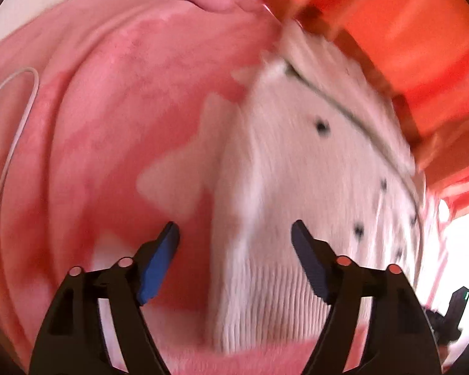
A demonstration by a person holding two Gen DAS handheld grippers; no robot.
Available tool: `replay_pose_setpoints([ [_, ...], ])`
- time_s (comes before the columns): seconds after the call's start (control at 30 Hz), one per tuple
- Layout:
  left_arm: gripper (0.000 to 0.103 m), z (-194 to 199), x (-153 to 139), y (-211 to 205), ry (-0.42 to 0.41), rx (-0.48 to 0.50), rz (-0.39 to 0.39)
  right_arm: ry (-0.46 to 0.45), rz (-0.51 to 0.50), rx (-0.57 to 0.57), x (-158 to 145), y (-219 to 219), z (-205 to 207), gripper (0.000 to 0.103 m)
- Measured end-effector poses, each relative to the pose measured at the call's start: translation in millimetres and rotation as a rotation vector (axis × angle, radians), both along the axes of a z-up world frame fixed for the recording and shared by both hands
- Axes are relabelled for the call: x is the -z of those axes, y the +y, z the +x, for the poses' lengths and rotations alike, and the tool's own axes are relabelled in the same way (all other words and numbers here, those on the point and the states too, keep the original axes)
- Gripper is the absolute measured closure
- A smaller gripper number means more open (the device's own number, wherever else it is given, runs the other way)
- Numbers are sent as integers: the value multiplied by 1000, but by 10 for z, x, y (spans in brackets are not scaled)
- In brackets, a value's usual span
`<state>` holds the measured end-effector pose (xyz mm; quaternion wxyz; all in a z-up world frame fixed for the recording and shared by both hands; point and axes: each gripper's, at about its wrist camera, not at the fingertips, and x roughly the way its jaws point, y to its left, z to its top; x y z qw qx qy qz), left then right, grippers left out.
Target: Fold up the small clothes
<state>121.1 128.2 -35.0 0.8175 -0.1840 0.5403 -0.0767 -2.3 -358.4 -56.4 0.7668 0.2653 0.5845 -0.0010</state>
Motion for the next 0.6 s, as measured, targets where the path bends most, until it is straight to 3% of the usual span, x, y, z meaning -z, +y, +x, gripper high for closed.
replay_pose_setpoints([
  [0.07,27,-71,27,-134,20,38,-38,6,57,-17,49,86,58,43],
  [0.1,28,-84,14,-177,20,38,-21,-2,55,-15,39,95,52,43],
  [0.13,40,-96,-5,-239,13,44,7,1,59,-9,29,107,94,49],
  [0.17,66,-94,-11,-266,21,50,7,-10,72,9,15,114,132,81],
  [0.2,83,-109,-26,-272,32,52,-15,-15,81,19,-7,129,153,93],
  [0.23,95,-128,-64,-258,39,54,-66,-35,80,39,-89,140,144,92],
  [0.27,96,-176,-127,-214,37,47,-105,-63,72,39,-163,167,115,93],
  [0.37,97,-420,-472,-106,-50,76,-68,-169,-10,2,-626,253,-169,95],
  [0.43,97,-634,-647,31,-71,107,-69,-178,-71,10,-777,203,-378,96],
  [0.53,97,-909,-617,115,-42,154,-32,-118,-116,11,-655,125,-618,96],
  [0.6,97,-1065,-411,101,17,185,-13,-34,-118,3,-392,117,-702,96],
])
